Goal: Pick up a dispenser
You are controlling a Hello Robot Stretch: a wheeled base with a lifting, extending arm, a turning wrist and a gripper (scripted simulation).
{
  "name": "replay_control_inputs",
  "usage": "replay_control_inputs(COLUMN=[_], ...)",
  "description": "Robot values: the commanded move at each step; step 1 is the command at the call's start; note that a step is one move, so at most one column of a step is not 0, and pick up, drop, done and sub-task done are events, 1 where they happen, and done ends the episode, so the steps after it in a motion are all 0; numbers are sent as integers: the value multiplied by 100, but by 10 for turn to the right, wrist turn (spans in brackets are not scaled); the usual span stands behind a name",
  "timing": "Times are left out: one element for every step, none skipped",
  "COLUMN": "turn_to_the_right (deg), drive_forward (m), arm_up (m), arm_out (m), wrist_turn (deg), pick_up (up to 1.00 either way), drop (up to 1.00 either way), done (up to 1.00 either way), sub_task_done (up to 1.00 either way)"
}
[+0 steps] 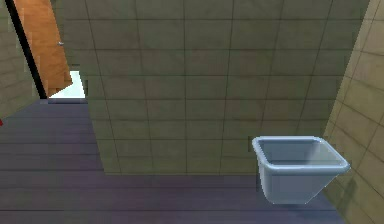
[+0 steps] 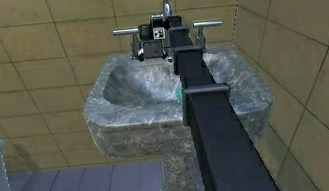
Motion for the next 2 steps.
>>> replay_control_inputs(turn_to_the_right=[0, 0], drive_forward=[0, 0], arm_up=[0, 0], arm_out=[0, 0], wrist_turn=[450, 150], pick_up=[0, 0], drop=[0, 0], done=[0, 0], sub_task_done=[0, 0])
